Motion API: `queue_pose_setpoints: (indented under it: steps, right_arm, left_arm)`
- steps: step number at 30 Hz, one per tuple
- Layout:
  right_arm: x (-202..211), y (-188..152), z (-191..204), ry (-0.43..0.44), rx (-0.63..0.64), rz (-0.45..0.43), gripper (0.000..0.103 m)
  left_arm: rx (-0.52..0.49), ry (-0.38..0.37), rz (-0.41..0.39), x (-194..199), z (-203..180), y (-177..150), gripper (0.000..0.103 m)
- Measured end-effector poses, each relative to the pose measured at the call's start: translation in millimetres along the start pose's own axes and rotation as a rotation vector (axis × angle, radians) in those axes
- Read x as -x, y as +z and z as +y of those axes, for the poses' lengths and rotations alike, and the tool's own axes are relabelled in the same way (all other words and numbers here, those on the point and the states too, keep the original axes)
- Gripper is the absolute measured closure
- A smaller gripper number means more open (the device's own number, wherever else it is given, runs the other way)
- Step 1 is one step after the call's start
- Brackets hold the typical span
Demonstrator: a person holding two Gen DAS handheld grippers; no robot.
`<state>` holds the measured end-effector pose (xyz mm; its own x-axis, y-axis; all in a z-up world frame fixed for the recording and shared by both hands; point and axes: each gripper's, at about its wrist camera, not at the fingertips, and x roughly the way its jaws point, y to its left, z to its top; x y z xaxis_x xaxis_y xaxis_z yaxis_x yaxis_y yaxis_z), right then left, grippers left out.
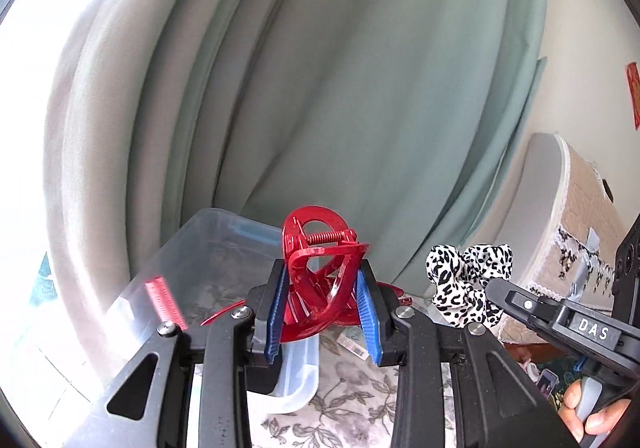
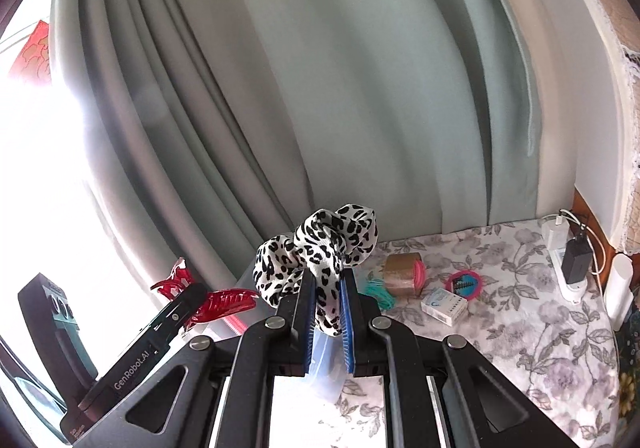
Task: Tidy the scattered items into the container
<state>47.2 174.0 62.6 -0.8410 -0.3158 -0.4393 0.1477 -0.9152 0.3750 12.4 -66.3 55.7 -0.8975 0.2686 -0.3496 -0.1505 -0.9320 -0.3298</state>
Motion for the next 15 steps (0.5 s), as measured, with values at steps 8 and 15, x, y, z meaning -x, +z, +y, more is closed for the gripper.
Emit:
queue_pose_setpoints:
  steps: [8, 15]
  right_arm:
    - [-38, -16, 27, 0.021, 0.070, 0.082, 0.091]
    - [-69, -21, 40, 0.029, 0.111, 0.132, 0.090]
  left_arm:
    - [0.084, 0.044, 0.013, -9, 45, -1, 0.069]
    - [0.111, 0.046, 0.034, -21, 62, -9, 0.069]
